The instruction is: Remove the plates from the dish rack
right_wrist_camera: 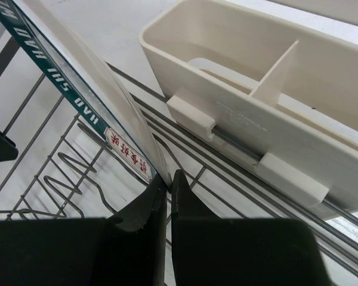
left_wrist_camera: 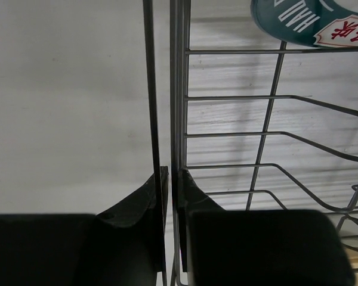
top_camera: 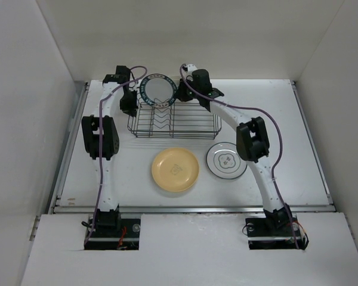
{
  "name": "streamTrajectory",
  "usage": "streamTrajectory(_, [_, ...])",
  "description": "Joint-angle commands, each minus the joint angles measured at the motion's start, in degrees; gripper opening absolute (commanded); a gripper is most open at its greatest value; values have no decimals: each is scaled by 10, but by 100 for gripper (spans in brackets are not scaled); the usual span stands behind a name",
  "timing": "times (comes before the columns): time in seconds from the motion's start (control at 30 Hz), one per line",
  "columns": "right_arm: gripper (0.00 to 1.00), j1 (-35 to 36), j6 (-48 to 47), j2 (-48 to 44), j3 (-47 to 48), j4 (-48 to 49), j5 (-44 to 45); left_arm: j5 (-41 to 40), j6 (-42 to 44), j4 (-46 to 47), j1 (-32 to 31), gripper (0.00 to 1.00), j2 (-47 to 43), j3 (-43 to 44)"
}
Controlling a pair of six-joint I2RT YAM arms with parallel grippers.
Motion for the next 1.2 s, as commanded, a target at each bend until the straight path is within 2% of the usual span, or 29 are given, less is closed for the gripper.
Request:
streamTrajectory(0.0, [0,5,3,-82,-22,55,-6,-3,9,-14,-3,0,-13,-19])
streamTrajectory(0.13, [0,5,3,-134,-48,76,47,4,-4,-24,-3,0,-13,-13])
streamTrajectory(0.23, [0,10,3,-184,-87,134,111,-4,-10,-29,-3,0,-13,-6])
streamTrajectory(0.33, [0,10,3,-199,-99,180,129,-9,-15,-30,-3,0,-7,-6])
streamTrajectory(0.5, [0,10,3,-205,-86,173,134,-1,-27,-35,2,0,-7,-6])
streamTrajectory(0.6, [0,10,31,-248,-105,145,141,26,-40,-35,8,0,-7,-1])
streamTrajectory(0.73, [0,-42,144,-344,-202,102,63,55,-47,-35,8,0,-7,5])
streamTrajectory(0.77, [0,-70,169,-391,-267,93,18,61,-47,-35,8,0,-7,10])
streamTrajectory(0.83, [0,-99,225,-439,-335,71,-28,61,-54,-40,8,0,0,31])
streamTrajectory(0.87, [0,-125,237,-464,-408,54,-81,61,-59,-40,8,0,0,39])
streamTrajectory(0.97, [0,-154,262,-575,-524,26,-150,74,-72,-40,8,0,0,53])
streamTrajectory(1.0, [0,-166,262,-605,-591,11,-173,74,-78,-40,8,0,0,53])
streamTrajectory(1.17, [0,-199,268,-810,-741,-112,-173,77,-99,-29,3,0,0,53])
